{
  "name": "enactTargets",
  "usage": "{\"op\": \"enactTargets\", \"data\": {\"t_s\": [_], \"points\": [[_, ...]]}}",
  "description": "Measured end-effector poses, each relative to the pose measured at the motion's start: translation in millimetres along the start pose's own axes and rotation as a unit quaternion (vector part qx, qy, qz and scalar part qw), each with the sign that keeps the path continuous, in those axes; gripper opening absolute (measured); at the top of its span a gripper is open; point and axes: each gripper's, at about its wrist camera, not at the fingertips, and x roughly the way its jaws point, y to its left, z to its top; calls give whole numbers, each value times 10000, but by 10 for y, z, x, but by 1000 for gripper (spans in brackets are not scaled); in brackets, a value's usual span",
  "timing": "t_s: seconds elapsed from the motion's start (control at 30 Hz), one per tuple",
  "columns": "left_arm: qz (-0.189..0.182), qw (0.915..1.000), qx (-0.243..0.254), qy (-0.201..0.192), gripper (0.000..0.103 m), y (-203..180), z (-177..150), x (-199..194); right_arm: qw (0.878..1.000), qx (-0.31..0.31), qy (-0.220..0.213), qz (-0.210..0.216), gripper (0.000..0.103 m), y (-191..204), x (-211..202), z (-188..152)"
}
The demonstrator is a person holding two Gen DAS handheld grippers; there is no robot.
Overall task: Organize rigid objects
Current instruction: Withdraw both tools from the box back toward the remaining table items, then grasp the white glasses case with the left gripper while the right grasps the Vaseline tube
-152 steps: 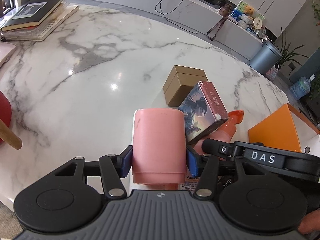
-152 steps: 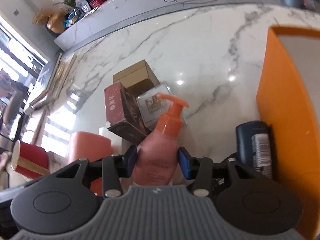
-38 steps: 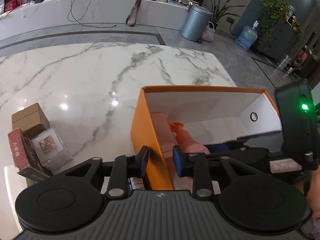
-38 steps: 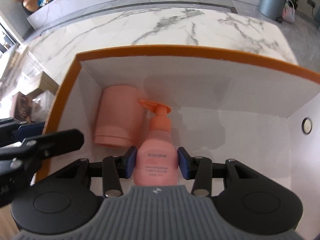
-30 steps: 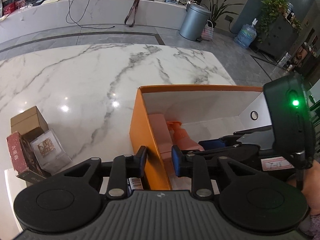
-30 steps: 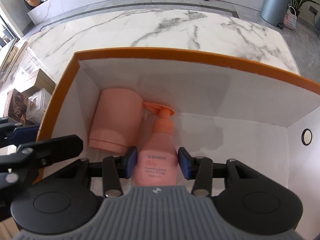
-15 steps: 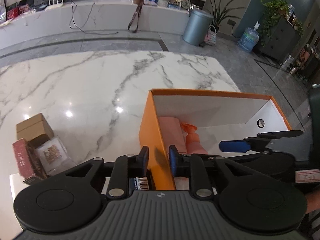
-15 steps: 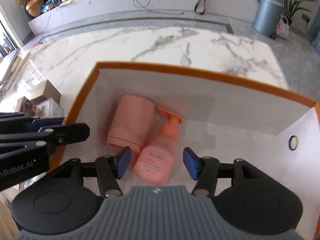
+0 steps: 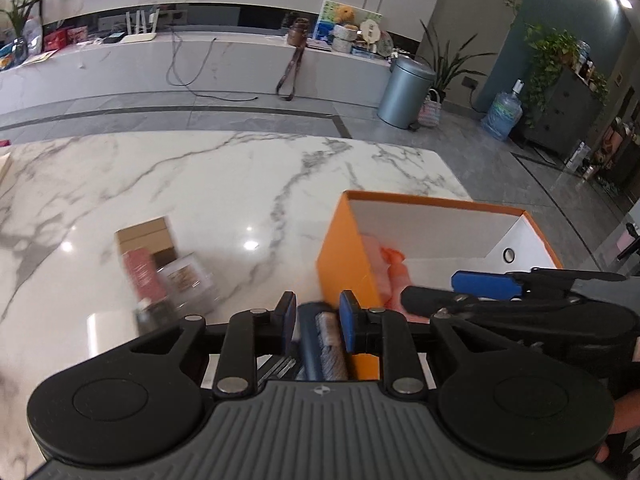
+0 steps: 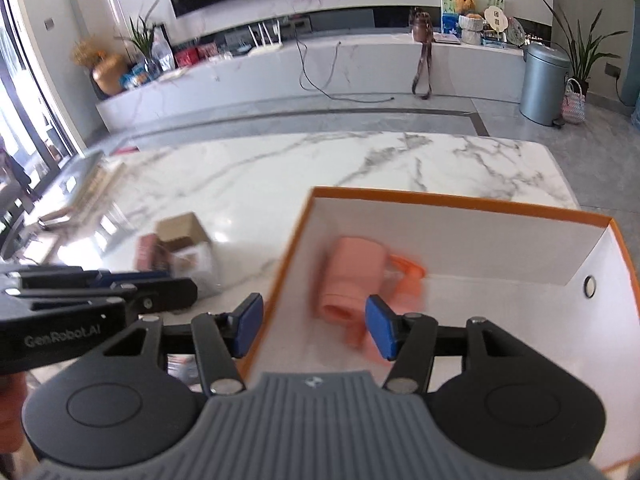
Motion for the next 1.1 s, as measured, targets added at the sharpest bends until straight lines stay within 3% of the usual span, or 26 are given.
{"op": "enactTargets", "data": {"t_s": [0.2,0.43,0.53,0.67,0.93,1.1], "points": [[127,9995,-270,86,26,306,-210,-199,9989,78,-169,437,56,276,-163,-147],[429,9965,-660,272,28,746,-427,-369,9961,19,-81,873,49,693,-189,-350],[551,9945,-802,395,32,918,-499,-368,9946,-112,159,1017,43,894,-93,-446],[746,9899,-1031,624,39,1118,-578,-269,9932,-159,544,1015,42,1085,139,-534],[816,9861,-1176,843,63,1265,-558,48,9862,-208,1310,990,42,1325,655,-647],[1105,9808,-1142,1132,67,1321,-524,283,9810,-290,1695,894,42,1405,903,-697]]}}
